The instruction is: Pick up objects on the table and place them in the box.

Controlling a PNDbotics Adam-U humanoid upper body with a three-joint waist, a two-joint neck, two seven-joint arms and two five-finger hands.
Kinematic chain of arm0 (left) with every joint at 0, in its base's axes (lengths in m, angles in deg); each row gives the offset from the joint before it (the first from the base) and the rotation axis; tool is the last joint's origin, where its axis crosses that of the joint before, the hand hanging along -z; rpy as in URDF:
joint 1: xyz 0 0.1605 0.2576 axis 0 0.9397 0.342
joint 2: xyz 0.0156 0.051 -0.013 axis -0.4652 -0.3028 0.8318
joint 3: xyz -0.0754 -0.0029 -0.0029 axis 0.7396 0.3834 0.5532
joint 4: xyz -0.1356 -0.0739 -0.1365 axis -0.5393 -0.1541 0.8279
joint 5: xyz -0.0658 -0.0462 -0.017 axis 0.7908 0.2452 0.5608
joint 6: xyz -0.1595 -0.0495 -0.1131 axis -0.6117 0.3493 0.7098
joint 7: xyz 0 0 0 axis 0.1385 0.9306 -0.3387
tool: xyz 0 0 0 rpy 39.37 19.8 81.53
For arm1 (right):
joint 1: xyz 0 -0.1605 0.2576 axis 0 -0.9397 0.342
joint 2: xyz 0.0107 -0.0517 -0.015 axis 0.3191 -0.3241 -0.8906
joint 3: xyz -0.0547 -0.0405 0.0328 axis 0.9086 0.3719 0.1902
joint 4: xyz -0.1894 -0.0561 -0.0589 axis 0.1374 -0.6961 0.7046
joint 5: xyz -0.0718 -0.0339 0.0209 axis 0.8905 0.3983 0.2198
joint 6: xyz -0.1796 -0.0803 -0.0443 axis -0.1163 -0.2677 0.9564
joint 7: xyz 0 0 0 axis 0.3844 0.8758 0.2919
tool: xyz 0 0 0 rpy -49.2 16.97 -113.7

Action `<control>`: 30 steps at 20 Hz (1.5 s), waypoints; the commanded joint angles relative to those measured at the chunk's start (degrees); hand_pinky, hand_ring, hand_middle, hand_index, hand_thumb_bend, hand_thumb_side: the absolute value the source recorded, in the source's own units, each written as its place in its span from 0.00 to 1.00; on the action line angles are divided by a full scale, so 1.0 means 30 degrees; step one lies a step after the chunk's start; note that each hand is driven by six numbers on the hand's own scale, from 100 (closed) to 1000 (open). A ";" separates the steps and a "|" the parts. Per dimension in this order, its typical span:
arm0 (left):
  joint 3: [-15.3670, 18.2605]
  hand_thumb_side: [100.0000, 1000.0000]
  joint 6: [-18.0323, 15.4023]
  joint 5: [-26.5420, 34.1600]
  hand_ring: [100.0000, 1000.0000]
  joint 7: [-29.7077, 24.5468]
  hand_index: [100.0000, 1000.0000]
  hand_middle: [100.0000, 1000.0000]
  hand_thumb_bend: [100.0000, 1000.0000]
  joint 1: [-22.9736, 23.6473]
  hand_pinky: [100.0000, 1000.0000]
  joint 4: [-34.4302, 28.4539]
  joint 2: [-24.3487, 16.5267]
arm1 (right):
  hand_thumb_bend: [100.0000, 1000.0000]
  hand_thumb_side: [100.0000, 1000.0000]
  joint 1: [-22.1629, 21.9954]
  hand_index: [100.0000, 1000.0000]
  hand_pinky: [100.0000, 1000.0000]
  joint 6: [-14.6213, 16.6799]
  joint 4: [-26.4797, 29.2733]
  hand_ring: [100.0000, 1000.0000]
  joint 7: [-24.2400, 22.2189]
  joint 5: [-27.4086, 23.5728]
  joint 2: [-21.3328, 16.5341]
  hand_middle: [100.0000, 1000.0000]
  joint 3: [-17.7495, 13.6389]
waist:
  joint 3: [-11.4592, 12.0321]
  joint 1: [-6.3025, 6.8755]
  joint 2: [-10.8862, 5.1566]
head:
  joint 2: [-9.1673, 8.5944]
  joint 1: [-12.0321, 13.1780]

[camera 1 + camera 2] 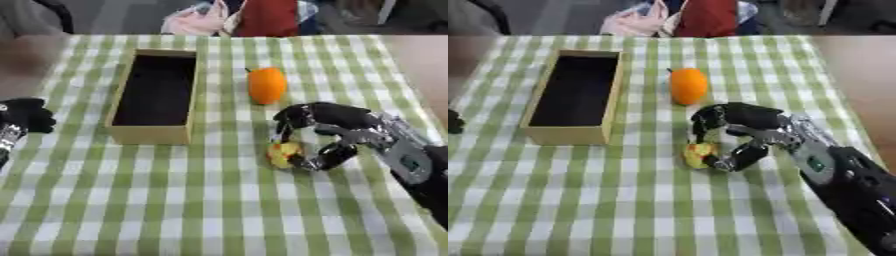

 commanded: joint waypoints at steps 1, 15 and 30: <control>0.0056 0.66 0.0055 0.0080 0.64 0.0013 0.75 0.58 0.00 -0.0225 0.66 -0.0245 -0.0266 | 0.07 0.04 0.0278 0.50 0.67 -0.0018 0.0032 0.85 0.0253 0.0292 -0.0284 0.61 -0.0128 | 0.0017 0.0008 -0.0216 | -0.0095 -0.0080; 0.0038 0.67 0.0119 0.0134 0.64 0.0023 0.75 0.58 0.00 -0.0239 0.66 -0.0272 -0.0318 | 0.00 0.00 0.0666 0.35 0.64 -0.0698 0.1435 0.81 0.1406 -0.1090 -0.0939 0.50 -0.0063 | 0.0010 -0.0072 -0.0267 | -0.0108 -0.0133; -0.0935 0.64 -0.0277 0.1398 0.63 -0.0915 0.75 0.57 0.00 -0.1189 0.66 -0.0597 -0.0579 | 0.00 0.00 0.4567 0.35 0.64 -0.2010 0.2495 0.79 0.0264 -0.5114 -0.2044 0.51 -0.1292 | 0.1809 -0.0582 -0.0290 | -0.0378 -0.1483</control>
